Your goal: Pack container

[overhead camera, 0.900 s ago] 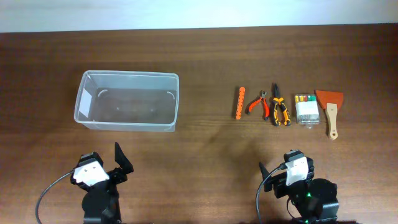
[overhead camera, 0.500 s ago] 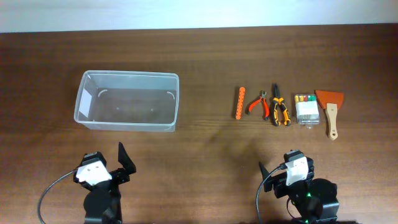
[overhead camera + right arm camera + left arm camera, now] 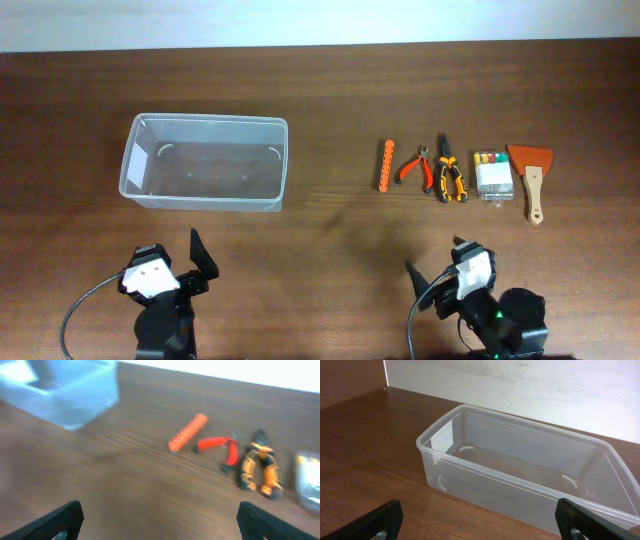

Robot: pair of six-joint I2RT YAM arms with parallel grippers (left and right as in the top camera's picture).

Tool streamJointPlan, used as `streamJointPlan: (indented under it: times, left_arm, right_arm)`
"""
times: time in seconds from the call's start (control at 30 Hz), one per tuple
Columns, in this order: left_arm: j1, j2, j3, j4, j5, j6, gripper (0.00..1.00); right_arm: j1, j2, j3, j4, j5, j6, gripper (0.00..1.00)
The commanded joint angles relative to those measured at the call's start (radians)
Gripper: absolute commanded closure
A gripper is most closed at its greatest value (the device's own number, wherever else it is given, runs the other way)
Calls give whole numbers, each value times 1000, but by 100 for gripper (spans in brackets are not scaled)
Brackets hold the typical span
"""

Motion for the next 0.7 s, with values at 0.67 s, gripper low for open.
streamJointPlan:
  times: [0.67]
  left_arm:
    - [-4, -5, -4, -1, -4, 9, 1]
  right_arm:
    - [-3, 868, 950, -304, 214, 120, 2]
